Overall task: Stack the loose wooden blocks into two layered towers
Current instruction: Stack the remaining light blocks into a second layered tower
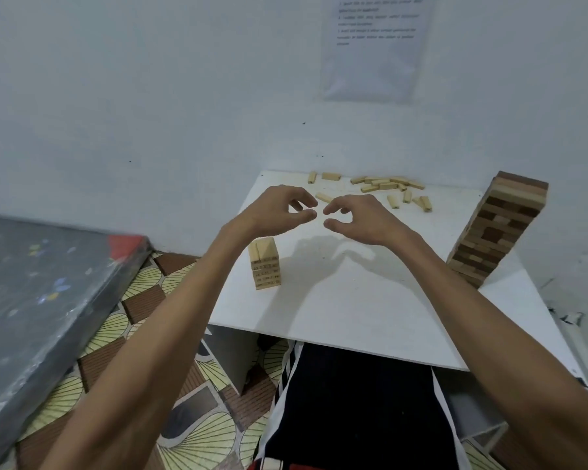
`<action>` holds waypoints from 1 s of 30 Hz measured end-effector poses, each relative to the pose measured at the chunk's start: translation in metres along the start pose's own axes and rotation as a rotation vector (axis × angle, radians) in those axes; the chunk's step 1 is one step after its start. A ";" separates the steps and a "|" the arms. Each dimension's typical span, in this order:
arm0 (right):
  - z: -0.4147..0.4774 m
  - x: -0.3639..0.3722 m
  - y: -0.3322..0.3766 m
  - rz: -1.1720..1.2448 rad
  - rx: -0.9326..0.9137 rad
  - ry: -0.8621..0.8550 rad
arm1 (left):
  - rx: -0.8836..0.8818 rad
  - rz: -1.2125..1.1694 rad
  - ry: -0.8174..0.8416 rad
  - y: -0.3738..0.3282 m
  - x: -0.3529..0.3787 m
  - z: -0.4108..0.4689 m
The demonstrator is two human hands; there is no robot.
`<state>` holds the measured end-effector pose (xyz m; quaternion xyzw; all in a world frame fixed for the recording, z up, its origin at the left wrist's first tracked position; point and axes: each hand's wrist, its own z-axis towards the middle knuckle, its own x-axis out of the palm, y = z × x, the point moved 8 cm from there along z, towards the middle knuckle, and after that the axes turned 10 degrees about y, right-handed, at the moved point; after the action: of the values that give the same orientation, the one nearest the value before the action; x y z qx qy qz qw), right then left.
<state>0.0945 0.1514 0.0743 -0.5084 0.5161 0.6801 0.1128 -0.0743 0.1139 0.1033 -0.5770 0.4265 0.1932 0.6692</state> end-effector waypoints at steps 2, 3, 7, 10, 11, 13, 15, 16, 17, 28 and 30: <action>-0.005 -0.009 -0.015 -0.036 0.051 -0.026 | 0.005 0.018 0.020 -0.009 0.011 0.015; -0.007 -0.014 -0.023 -0.052 0.079 -0.039 | 0.007 0.021 0.027 -0.014 0.017 0.023; -0.011 -0.031 -0.055 -0.147 0.218 -0.082 | 0.026 0.044 0.058 -0.030 0.042 0.055; -0.008 -0.040 -0.077 -0.210 0.295 -0.111 | 0.028 0.050 0.071 -0.033 0.058 0.081; -0.007 -0.043 -0.084 -0.219 0.316 -0.124 | 0.027 0.053 0.075 -0.032 0.064 0.089; -0.002 -0.048 -0.099 -0.234 0.362 -0.138 | 0.021 0.062 0.083 -0.028 0.073 0.107; 0.003 -0.049 -0.115 -0.249 0.408 -0.125 | 0.006 0.071 0.084 -0.021 0.079 0.126; 0.007 -0.049 -0.123 -0.248 0.432 -0.117 | -0.002 0.082 0.084 -0.017 0.082 0.135; 0.010 -0.049 -0.132 -0.245 0.453 -0.110 | -0.009 0.090 0.086 -0.012 0.084 0.145; 0.073 -0.043 -0.199 -0.303 0.543 -0.196 | -0.103 0.144 0.017 0.010 0.101 0.252; 0.083 -0.039 -0.205 -0.336 0.534 -0.200 | -0.131 0.220 0.047 0.014 0.109 0.268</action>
<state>0.2038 0.3244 -0.0192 -0.4696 0.5713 0.5392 0.4029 0.0696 0.3433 0.0001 -0.5737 0.4890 0.2793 0.5948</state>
